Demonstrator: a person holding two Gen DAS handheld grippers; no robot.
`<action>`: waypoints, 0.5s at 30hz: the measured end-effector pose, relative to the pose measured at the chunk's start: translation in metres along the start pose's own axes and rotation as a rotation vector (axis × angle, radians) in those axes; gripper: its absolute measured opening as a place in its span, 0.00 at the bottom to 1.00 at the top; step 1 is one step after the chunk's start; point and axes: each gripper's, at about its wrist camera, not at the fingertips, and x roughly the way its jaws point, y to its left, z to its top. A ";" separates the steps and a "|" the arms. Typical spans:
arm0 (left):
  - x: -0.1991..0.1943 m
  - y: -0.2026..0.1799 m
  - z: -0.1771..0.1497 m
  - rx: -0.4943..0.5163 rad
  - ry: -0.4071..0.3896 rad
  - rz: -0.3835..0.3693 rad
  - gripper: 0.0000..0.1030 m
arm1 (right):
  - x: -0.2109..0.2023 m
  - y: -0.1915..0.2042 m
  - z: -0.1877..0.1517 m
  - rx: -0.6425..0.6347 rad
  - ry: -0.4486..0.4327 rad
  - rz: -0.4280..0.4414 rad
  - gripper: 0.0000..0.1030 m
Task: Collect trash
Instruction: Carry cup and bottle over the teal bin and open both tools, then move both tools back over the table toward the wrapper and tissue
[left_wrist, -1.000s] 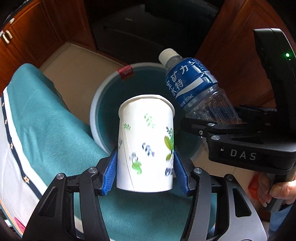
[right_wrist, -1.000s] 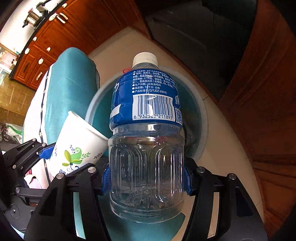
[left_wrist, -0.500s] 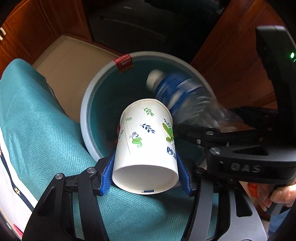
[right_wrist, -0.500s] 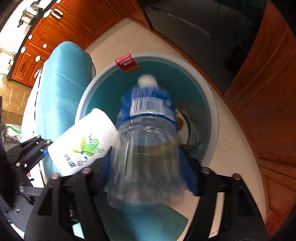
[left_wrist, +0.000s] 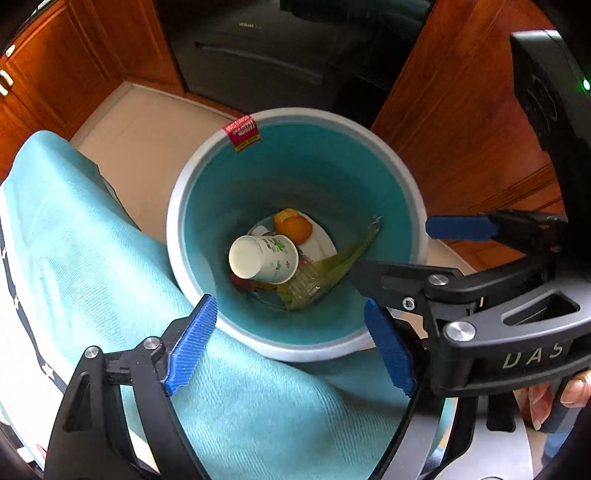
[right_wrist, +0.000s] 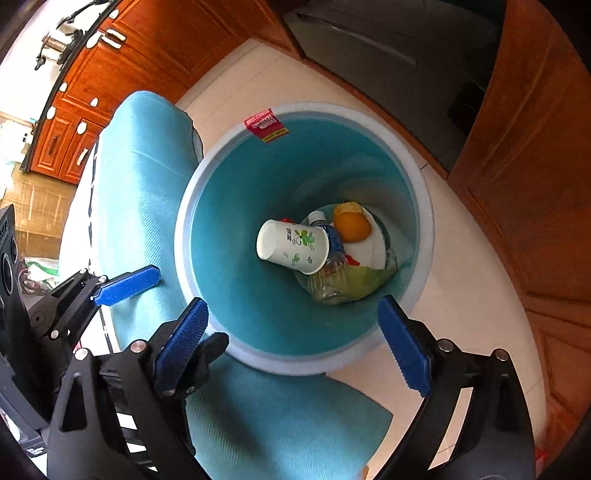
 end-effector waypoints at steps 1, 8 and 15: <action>-0.004 -0.002 -0.001 -0.001 -0.004 0.000 0.83 | -0.003 0.000 -0.002 0.000 -0.002 -0.003 0.88; -0.038 -0.001 -0.023 0.000 -0.061 -0.002 0.89 | -0.033 0.011 -0.016 -0.021 -0.042 -0.024 0.94; -0.087 -0.004 -0.042 -0.001 -0.146 -0.014 0.91 | -0.072 0.037 -0.038 -0.063 -0.093 -0.033 0.94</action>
